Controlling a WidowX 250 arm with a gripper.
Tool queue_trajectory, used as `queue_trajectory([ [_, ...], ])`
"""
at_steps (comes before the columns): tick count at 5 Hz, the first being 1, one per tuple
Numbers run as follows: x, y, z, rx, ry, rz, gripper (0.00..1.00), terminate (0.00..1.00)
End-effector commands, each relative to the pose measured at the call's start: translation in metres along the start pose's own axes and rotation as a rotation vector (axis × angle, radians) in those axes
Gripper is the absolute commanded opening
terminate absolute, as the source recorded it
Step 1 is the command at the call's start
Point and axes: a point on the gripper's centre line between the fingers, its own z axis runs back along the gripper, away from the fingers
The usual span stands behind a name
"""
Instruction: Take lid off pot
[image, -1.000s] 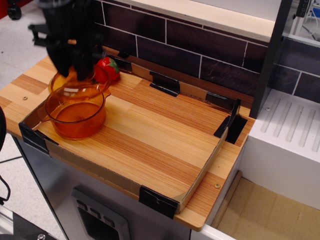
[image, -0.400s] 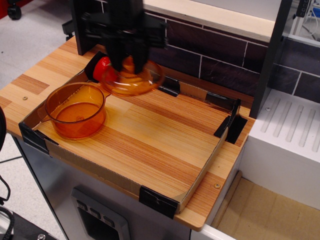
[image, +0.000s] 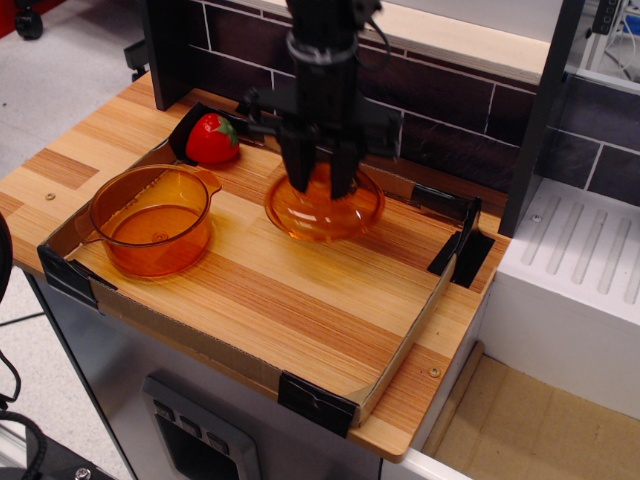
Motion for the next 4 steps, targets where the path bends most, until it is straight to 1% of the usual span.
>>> queue_trajectory([
  [1, 0.002, -0.017, -0.014, 0.022, -0.032, -0.042, 0.0, 0.0],
  [2, -0.002, -0.024, -0.01, -0.001, -0.009, -0.047, 1.0, 0.0],
  [3, -0.003, -0.021, 0.0, -0.02, 0.004, -0.058, 1.0, 0.0],
  [4, -0.005, -0.016, 0.007, -0.022, -0.027, -0.067, 1.0, 0.0],
])
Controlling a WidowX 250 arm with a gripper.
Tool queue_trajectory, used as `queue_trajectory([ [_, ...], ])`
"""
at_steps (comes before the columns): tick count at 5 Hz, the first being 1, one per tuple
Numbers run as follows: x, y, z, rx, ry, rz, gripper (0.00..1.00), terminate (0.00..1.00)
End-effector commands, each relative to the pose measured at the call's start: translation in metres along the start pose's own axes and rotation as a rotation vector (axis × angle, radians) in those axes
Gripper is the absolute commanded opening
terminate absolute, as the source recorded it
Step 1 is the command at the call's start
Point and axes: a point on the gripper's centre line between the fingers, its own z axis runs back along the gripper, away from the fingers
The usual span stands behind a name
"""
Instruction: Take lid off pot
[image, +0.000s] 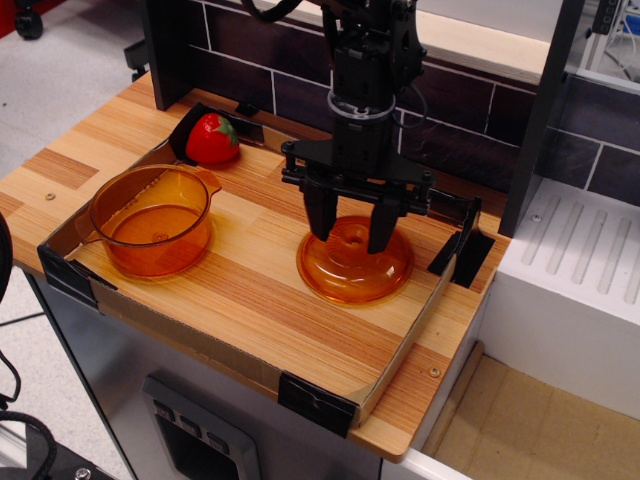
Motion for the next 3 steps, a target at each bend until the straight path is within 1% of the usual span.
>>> queue_trajectory([
  [1, 0.009, 0.011, 0.046, -0.041, -0.094, -0.003, 1.0, 0.0],
  [2, -0.001, 0.017, 0.077, -0.059, -0.101, -0.016, 1.0, 0.0],
  [3, -0.009, 0.029, 0.097, -0.07, -0.115, -0.029, 1.0, 0.0],
])
